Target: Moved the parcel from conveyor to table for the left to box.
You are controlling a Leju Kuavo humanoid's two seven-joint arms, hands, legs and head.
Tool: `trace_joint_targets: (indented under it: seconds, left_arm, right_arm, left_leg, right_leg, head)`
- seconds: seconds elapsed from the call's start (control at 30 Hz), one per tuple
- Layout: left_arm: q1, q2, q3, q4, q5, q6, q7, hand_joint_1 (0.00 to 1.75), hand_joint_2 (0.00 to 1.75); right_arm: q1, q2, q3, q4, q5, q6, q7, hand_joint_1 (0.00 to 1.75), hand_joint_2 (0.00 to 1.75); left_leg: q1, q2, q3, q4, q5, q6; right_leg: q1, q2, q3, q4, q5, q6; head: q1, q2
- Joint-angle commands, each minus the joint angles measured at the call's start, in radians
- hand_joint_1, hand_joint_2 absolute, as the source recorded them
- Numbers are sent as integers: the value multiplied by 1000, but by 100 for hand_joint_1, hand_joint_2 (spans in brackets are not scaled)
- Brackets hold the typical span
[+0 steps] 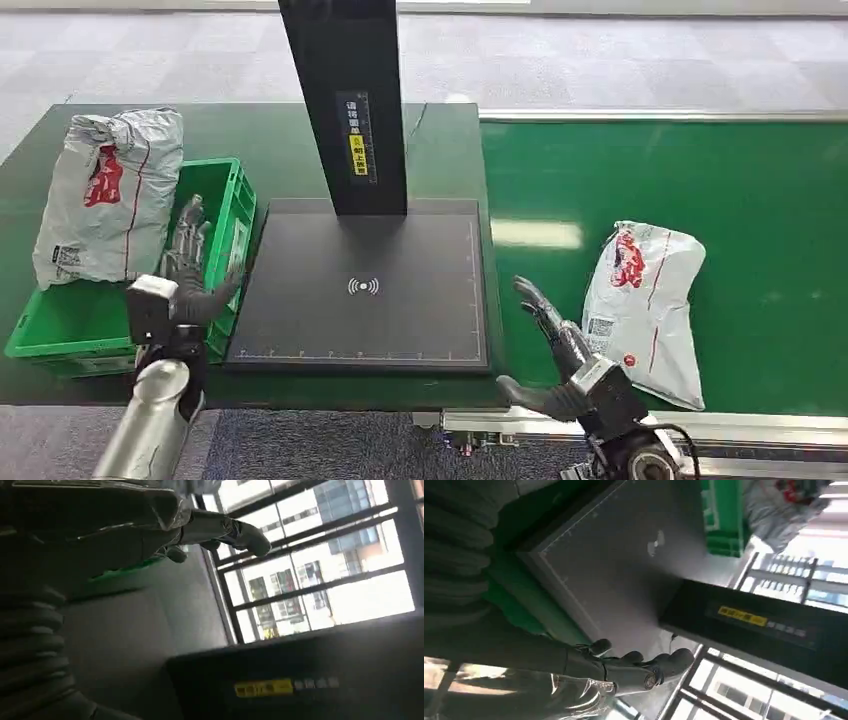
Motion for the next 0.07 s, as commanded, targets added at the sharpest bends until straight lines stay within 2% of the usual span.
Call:
trace_joint_targets:
  seconds: [0.03, 0.07]
  left_arm:
    - [159, -80, -80, -119, 57, -162, 13, 0, 175]
    - [172, -88, -70, -118, 54, -168, 11, 0, 175]
  right_arm:
    - [-249, -6, -35, 264, -105, 70, -30, 0, 175]
    - [-277, 7, -42, 290, -79, 36, -37, 0, 175]
  left_leg:
    - [0, 3, 3, -2, 1, 1]
    - [0, 2, 3, -2, 1, 1]
  right_leg:
    - [0, 3, 1, -2, 2, 0]
    - [0, 2, 2, -3, 3, 0]
  head:
    - [0, 0]
    - [0, 0]
